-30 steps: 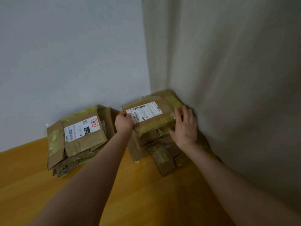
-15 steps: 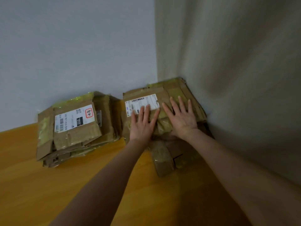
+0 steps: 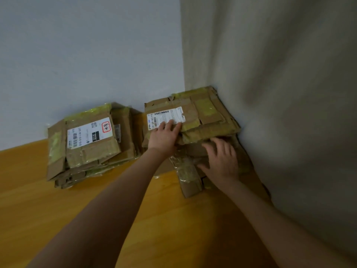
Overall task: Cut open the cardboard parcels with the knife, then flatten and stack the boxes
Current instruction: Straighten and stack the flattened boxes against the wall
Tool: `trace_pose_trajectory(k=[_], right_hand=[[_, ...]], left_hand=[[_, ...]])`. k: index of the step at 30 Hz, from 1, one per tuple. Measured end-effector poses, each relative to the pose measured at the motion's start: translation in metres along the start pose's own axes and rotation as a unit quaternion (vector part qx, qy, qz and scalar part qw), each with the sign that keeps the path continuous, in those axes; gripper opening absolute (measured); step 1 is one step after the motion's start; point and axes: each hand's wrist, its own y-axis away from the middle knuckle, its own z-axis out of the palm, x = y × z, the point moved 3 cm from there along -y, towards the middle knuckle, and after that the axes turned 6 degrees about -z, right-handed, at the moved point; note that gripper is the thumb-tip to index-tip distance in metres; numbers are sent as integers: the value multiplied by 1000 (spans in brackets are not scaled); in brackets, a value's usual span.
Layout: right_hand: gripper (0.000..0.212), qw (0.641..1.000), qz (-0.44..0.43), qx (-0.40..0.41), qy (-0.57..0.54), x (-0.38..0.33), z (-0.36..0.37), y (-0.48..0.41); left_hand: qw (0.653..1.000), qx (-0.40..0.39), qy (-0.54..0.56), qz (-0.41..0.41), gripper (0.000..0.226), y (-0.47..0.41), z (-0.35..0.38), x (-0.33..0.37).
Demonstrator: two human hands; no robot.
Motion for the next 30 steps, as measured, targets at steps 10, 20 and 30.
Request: trace_pose_trajectory(k=[10,20,30], right_hand=[[74,927,309,-147,-152,19,23,52],[82,944,231,-80,-220,28,-13,50],[26,993,95,68,-9,19,-118,19]], left_hand=[[889,-62,405,-202,55,104,78,34],[551,-227,734,-325,29,97,50,54],[361,-299,856,-218,35,102,-38,12]])
